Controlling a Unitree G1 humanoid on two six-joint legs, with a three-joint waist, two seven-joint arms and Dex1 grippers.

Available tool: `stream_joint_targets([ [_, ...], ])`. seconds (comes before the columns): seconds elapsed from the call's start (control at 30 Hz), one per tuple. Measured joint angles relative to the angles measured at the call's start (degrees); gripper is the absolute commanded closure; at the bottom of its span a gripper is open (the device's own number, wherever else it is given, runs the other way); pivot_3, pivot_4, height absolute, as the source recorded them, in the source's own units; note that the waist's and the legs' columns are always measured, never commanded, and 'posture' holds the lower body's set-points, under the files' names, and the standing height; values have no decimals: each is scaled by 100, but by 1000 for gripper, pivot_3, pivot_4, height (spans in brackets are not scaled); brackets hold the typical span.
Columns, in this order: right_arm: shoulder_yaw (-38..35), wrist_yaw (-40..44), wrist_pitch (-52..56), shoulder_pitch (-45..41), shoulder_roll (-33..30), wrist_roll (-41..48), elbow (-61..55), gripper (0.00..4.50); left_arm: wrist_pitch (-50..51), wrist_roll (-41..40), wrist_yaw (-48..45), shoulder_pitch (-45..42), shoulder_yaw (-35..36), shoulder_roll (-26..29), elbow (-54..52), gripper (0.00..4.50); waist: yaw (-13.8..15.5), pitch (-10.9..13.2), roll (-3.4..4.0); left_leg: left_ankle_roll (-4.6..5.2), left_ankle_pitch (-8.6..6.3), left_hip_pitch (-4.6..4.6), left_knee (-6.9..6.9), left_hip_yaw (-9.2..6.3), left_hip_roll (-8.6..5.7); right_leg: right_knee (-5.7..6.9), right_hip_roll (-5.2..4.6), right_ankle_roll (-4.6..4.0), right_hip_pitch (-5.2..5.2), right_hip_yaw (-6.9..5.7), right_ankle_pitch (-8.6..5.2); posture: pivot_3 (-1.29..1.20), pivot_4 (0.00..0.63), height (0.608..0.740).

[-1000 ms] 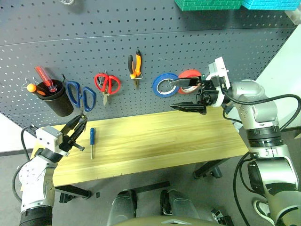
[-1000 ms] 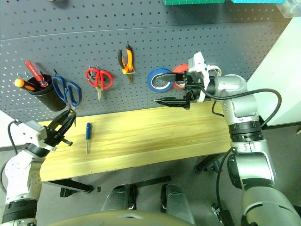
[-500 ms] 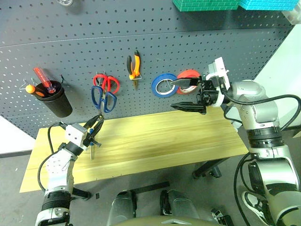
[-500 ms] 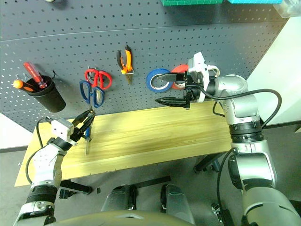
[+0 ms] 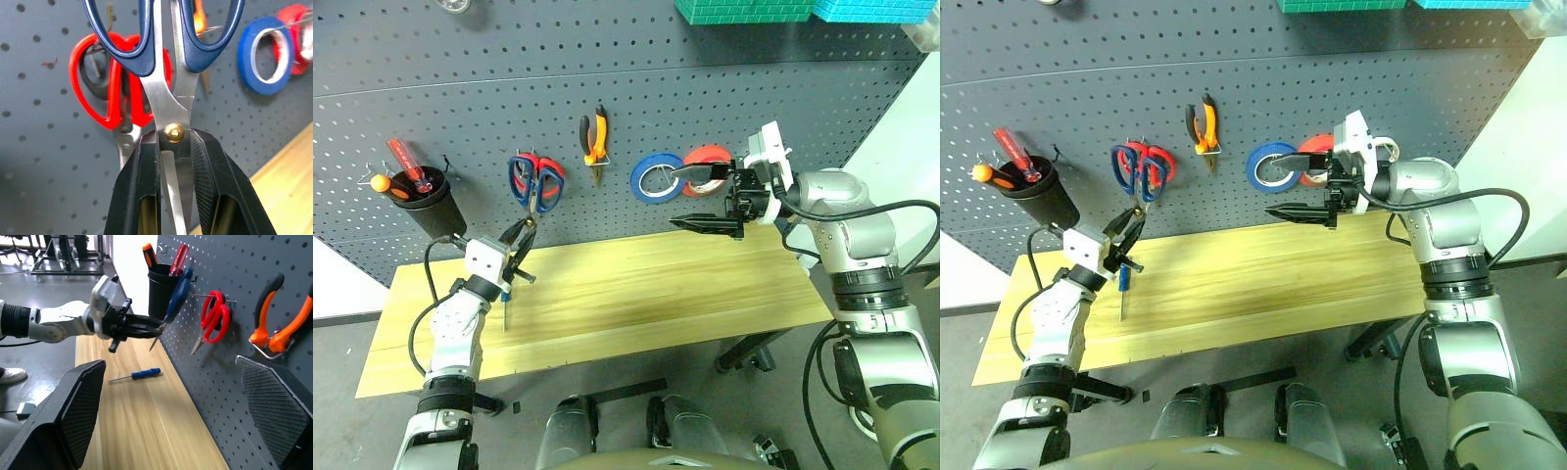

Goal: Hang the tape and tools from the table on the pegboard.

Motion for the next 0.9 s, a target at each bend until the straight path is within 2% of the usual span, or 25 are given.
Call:
stream_joint_targets([
  [0.37, 0, -75, -14, 60, -24, -17, -1, 0, 876, 188, 530, -254, -125, -114, 185, 3986, 4, -1, -2, 2, 1, 0, 6, 1, -1, 3, 0, 0, 2, 0, 1, 65, 57, 740],
  [0.77, -1, -69, -286, 247, -24, -58, 23, 0, 1381, 218, 688, -740, -170, -289, 239, 15, -6, -4, -4, 3, 2, 1, 7, -1, -2, 8, 3, -12, 3, 0, 8, 64, 62, 740],
  [0.9, -2, -129, -287, 382, -24, -54, -22, 0, 1343, 24, 438, -314, -180, -310, -396, 15, -9, -4, -3, 3, 2, 1, 7, 0, -2, 8, 1, -13, 3, 2, 9, 66, 66, 740],
])
